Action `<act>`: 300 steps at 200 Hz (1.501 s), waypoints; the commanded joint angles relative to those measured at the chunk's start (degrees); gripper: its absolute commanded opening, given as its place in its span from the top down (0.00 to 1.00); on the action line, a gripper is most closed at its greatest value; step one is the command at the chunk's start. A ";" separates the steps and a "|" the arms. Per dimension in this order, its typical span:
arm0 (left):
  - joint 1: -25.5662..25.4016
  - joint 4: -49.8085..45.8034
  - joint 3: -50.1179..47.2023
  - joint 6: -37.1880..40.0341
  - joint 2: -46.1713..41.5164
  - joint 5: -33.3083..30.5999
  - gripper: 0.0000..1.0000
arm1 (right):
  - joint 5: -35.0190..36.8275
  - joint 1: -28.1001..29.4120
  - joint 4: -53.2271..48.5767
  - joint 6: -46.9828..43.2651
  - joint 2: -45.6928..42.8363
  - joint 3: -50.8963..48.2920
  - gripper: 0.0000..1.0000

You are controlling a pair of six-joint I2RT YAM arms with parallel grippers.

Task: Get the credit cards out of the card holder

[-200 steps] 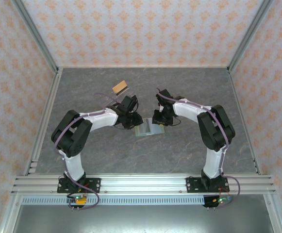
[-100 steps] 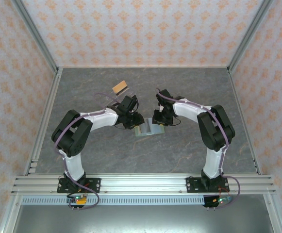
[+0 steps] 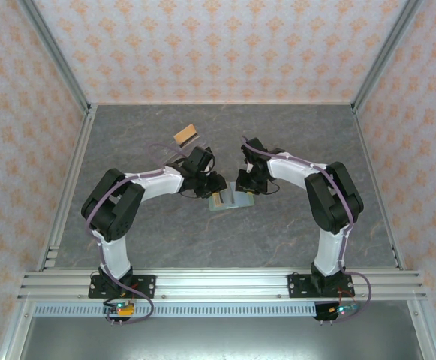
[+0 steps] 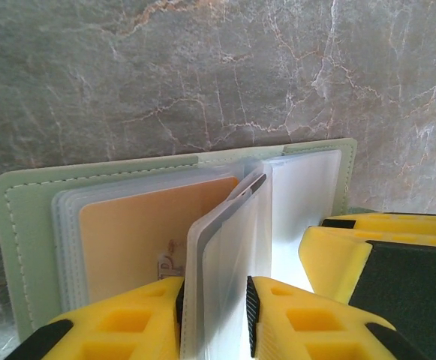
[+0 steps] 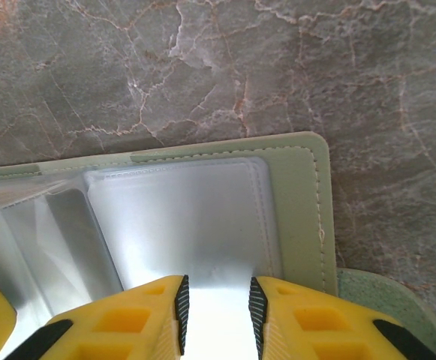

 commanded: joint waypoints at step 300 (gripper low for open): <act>-0.18 5.21 -2.40 -1.63 -3.15 1.11 0.83 | -7.61 0.54 -1.84 -3.87 0.30 -2.68 0.68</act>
